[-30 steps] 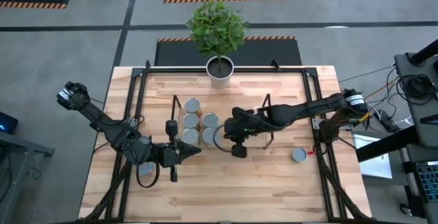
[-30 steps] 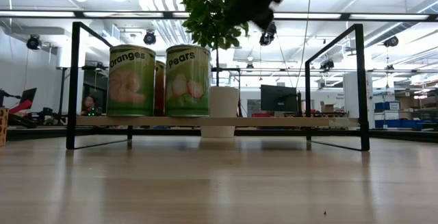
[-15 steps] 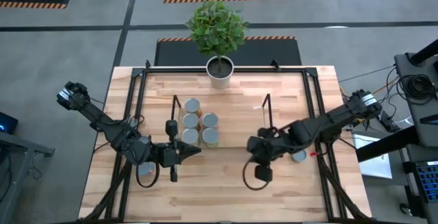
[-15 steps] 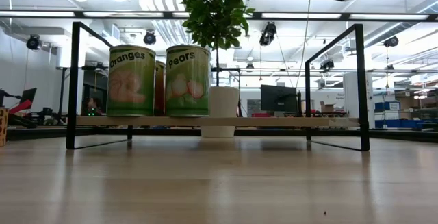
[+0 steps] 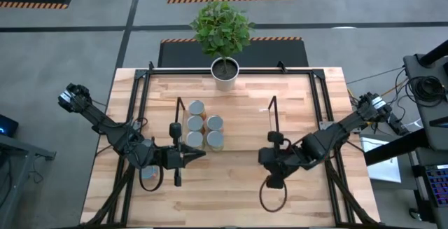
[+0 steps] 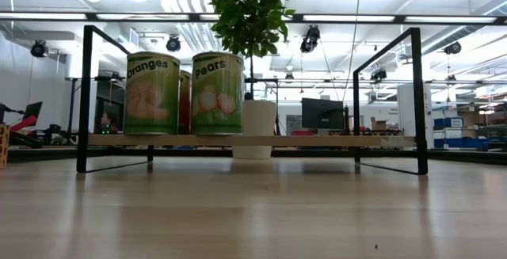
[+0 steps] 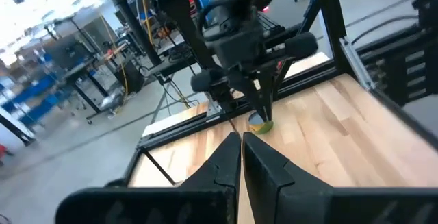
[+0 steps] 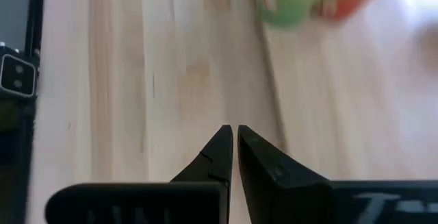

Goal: Pick and place cans onto a shelf
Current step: Put the canned spicy black beans on the shelf

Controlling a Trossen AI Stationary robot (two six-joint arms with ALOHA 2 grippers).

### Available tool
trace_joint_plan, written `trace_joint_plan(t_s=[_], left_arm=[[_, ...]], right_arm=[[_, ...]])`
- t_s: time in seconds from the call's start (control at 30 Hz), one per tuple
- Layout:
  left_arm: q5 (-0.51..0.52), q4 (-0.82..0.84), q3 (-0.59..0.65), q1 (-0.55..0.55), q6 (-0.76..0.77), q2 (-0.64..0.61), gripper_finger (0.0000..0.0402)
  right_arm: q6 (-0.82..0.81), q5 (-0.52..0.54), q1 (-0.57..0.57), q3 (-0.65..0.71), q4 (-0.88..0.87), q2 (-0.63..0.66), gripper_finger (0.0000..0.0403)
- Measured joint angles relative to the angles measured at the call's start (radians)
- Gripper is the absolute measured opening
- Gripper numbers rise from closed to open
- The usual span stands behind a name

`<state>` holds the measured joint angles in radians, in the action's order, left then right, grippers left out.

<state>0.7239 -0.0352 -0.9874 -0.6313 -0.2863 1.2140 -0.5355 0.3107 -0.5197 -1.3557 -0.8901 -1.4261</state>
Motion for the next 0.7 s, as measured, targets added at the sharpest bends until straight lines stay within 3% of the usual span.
trace_joint_plan(t_s=[0.07, 0.17, 0.23, 0.4, 0.47, 0.57, 0.7], left_arm=[[0.027, -0.006, -0.002, 0.000, 0.067, 0.000, 0.0000], [0.169, 0.074, -0.050, 0.000, 0.242, 0.003, 0.0000], [0.226, 0.214, -0.092, 0.000, 0.397, 0.004, 0.0000], [0.224, 0.655, -0.203, -0.027, 0.885, 0.046, 0.0000], [0.197, 0.864, -0.274, -0.038, 1.109, 0.069, 0.0000], [0.067, 1.175, -0.388, -0.040, 1.438, 0.118, 0.0000], [-0.101, 1.471, -0.509, -0.039, 1.659, 0.205, 0.0000]], right_arm=[[0.082, 0.050, -0.017, 0.007, 0.054, 0.004, 0.0013], [0.222, 0.098, -0.040, 0.033, 0.163, 0.019, 0.0013], [0.311, 0.113, -0.056, 0.055, 0.232, 0.039, 0.0013], [0.488, 0.160, -0.093, 0.115, 0.390, 0.108, 0.0013], [0.535, 0.162, -0.099, 0.144, 0.437, 0.142, 0.0013], [0.559, 0.162, -0.102, 0.198, 0.491, 0.194, 0.0013], [0.583, 0.163, -0.102, 0.296, 0.574, 0.255, 0.0013]])
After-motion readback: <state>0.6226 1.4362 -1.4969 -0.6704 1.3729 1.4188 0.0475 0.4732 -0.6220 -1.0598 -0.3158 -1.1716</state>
